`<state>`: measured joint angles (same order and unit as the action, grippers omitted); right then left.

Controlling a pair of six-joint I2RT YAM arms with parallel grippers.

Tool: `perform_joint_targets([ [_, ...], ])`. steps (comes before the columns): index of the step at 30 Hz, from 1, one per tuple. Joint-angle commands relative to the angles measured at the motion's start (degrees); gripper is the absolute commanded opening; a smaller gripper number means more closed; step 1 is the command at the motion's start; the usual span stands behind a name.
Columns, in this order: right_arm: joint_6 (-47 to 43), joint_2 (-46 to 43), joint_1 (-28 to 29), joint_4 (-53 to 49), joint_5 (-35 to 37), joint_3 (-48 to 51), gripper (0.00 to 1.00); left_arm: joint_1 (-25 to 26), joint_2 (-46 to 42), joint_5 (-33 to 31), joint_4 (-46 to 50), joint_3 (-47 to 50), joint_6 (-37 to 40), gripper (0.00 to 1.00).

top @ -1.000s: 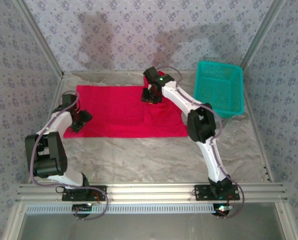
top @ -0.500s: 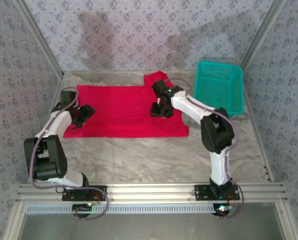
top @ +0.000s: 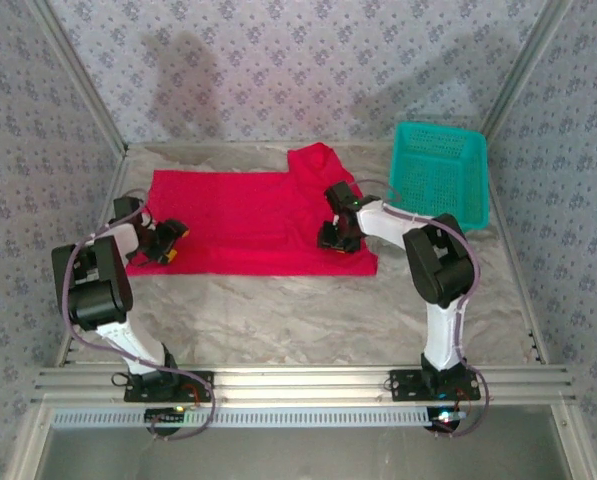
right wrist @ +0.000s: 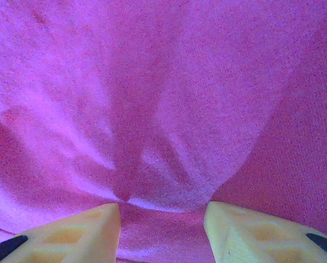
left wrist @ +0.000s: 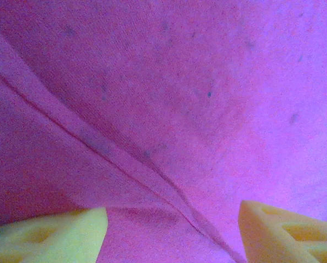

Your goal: Fold the inside-out t-shirt

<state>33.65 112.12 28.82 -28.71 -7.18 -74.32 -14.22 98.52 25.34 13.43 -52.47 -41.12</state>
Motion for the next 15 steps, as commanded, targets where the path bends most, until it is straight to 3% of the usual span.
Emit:
perform_joint_targets([
  [1,0.89,-0.33,1.56,-3.4,0.08,8.97,0.5,-0.59,-0.42,-2.22,1.0,6.77,-0.72,0.67],
  [7,1.93,-8.36,7.73,-5.48,1.89,19.71,0.5,-0.85,-11.68,-4.81,8.88,15.33,0.35,0.67],
  [11,5.35,-17.54,12.8,-9.8,5.02,25.82,0.5,-0.87,-23.95,-5.57,15.29,20.58,1.1,0.67],
  [15,6.02,-24.14,13.69,-11.94,7.28,25.42,0.51,-0.47,-35.09,-7.95,18.37,21.49,0.29,0.69],
])
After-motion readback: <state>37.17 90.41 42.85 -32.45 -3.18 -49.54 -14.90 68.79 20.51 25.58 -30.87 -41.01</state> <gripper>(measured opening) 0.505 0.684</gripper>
